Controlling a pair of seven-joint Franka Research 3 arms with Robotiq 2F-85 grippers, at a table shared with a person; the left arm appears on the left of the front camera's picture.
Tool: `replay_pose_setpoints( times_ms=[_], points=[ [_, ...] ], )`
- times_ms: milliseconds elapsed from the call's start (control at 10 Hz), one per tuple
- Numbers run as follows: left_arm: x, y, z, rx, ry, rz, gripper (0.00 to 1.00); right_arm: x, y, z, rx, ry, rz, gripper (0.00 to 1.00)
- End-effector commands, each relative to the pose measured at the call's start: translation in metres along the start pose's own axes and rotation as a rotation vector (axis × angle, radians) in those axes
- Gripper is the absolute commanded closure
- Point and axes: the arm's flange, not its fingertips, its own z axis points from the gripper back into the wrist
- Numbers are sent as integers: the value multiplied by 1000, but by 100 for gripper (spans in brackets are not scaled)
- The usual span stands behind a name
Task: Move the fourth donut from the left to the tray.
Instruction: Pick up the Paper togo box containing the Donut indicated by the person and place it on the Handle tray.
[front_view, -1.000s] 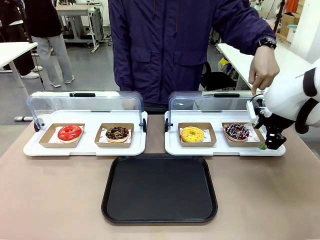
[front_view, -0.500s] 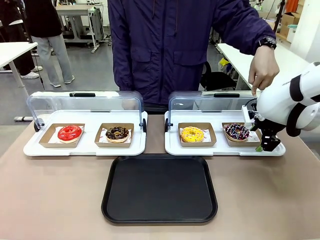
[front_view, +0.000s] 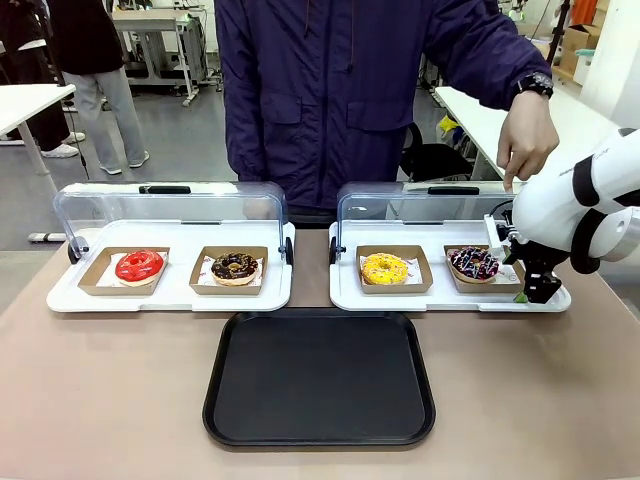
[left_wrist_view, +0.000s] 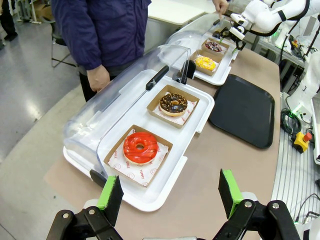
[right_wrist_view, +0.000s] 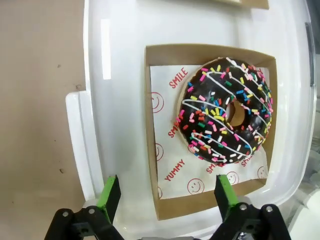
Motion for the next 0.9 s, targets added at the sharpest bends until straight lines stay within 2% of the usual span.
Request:
replay_pose_setpoints(
  times_ms=[0, 200, 300, 400, 500, 600, 700, 800],
  points=[
    [1, -2, 1, -3, -4, -2, 0, 4, -10, -6, -2, 39, -9, 0],
    [1, -2, 1, -3, -4, -2, 0, 3, -11, -7, 1, 46, -16, 0],
    [1, -2, 1, -3, -4, -2, 0, 2, -12, -6, 9, 50, -16, 59],
    [1, -2, 1, -3, -4, -2, 0, 3, -11, -6, 15, 50, -17, 58],
    [1, -2, 1, -3, -4, -2, 0, 2, -14, -5, 21, 51, -14, 100],
    [1, -2, 1, -3, -4, -2, 0, 3, -13, -5, 27, 48, -14, 61],
    [1, -2, 1, -3, -4, -2, 0, 2, -14, -4, 32, 54, -11, 100],
    [1, -2, 1, -3, -4, -2, 0, 2, -15, -3, 44, 45, -12, 100]
  ],
)
